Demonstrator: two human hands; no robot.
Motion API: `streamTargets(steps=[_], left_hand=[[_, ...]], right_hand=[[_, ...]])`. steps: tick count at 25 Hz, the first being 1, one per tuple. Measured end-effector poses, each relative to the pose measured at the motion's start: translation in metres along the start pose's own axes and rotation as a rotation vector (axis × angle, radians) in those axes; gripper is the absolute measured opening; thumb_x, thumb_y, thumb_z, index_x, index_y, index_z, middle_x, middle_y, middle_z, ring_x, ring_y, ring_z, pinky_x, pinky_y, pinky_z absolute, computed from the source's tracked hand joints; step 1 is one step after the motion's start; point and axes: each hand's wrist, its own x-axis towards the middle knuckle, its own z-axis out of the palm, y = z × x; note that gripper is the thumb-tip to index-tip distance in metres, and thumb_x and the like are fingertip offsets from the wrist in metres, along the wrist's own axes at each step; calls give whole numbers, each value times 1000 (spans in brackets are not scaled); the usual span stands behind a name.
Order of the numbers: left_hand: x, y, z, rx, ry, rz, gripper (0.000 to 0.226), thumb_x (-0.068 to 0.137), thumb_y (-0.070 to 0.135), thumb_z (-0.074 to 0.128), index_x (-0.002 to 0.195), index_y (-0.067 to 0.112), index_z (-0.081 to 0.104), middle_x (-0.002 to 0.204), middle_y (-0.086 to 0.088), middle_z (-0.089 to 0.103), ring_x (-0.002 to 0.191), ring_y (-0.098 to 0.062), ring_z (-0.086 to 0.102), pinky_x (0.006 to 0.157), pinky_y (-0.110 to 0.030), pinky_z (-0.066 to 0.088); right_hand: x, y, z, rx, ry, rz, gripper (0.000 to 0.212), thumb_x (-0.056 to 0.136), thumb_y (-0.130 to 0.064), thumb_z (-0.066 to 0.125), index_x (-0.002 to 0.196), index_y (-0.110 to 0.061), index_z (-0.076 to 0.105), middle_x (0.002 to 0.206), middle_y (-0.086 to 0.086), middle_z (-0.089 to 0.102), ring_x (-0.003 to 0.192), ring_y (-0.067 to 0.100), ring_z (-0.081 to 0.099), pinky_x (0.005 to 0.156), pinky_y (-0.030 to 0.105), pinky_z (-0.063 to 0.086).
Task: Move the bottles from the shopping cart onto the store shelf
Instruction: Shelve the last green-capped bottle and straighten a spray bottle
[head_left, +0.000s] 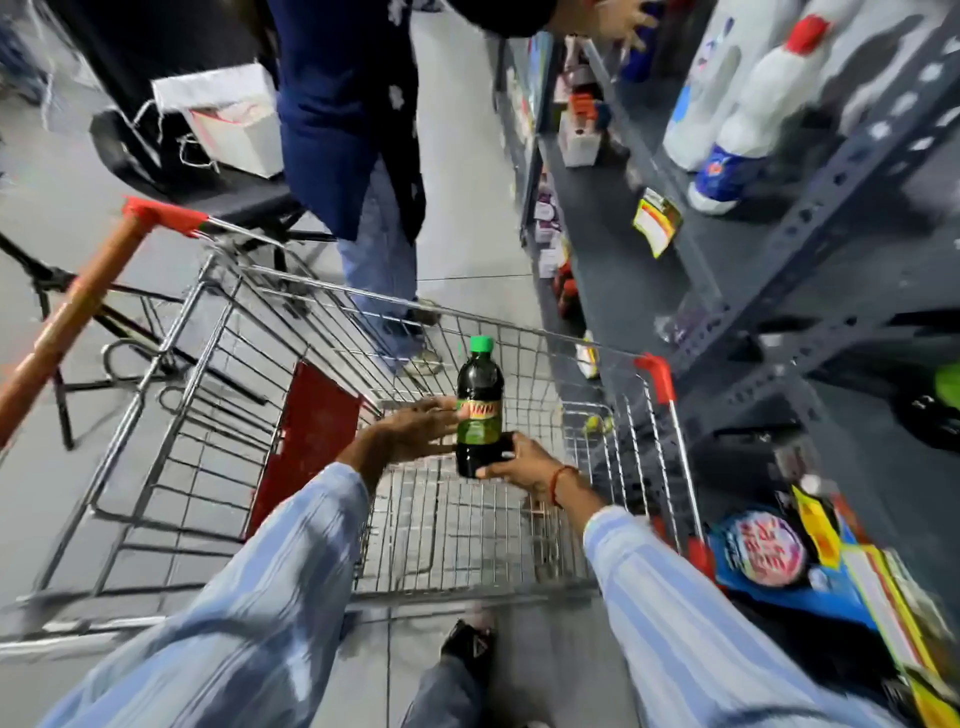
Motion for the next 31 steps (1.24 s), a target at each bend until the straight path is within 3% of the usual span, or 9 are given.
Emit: streamTargets(steps=[2, 6, 9, 12, 19, 23, 26, 28, 31], left_hand=[[-12, 10, 34, 71, -44, 56, 19, 91, 2, 51, 88, 18, 60, 91, 1, 68, 89, -13, 64, 80, -31, 54], [-21, 24, 96, 177, -194, 124, 23, 91, 2, 50, 94, 22, 61, 93, 5, 67, 94, -10, 61, 88, -32, 49], [-31, 29, 148, 271, -341, 128, 26, 93, 0, 44, 95, 21, 60, 87, 9, 72, 90, -6, 65, 84, -29, 52], [-41, 31, 195, 355, -417, 152, 26, 94, 0, 42, 94, 20, 59, 79, 11, 74, 84, -7, 66, 80, -29, 53], [-62, 54, 298, 560, -683, 235, 27, 92, -4, 43, 114, 7, 54, 86, 2, 73, 81, -14, 69, 74, -29, 58], [-82, 50, 381, 659, -871, 222, 29, 89, -3, 44, 100, 21, 56, 80, 8, 76, 78, -9, 70, 82, -33, 50], [-96, 27, 443, 728, -898, 284, 27, 90, -4, 48, 96, 21, 57, 83, 7, 72, 79, -8, 67, 80, -26, 52], [-100, 8, 472, 759, -930, 286, 26, 92, -4, 43, 107, 16, 52, 86, 7, 71, 78, -6, 64, 72, -21, 51], [-104, -16, 500, 841, -910, 308, 41, 96, 4, 40, 136, 9, 35, 123, -10, 54, 109, -19, 52, 82, -29, 43]], right_hand=[[-33, -6, -18, 4, 94, -14, 58, 67, 7, 76, 120, 2, 50, 122, 18, 59, 113, 29, 56, 99, 42, 47], [-94, -7, -57, -27, 211, -94, 48, 66, 13, 75, 112, 9, 60, 100, 12, 62, 88, 19, 59, 68, 17, 51], [-150, -1, -81, -15, 311, -135, 52, 67, 15, 73, 116, 9, 57, 107, 16, 63, 94, 15, 58, 75, 18, 52], [-196, 6, -99, 23, 409, -158, 51, 68, 17, 71, 117, 13, 56, 109, 16, 61, 71, -3, 64, 70, 7, 50], [-293, 22, -125, 118, 672, -203, 52, 66, 15, 74, 115, 10, 58, 123, 28, 61, 98, 18, 56, 82, 26, 55], [-347, 48, -148, 174, 954, -186, 54, 63, 16, 76, 114, 12, 58, 120, 29, 62, 100, 18, 56, 63, -3, 47], [-380, 71, -165, 227, 1132, -105, 58, 62, 12, 78, 116, 11, 58, 121, 28, 62, 109, 28, 61, 83, 22, 48], [-395, 85, -175, 211, 1255, 0, 56, 61, 4, 81, 114, 4, 62, 118, 23, 66, 99, 22, 62, 78, 26, 44], [-407, 101, -190, 81, 1386, 225, 60, 60, -13, 83, 116, -5, 62, 118, 16, 68, 104, 27, 65, 80, 31, 49]])
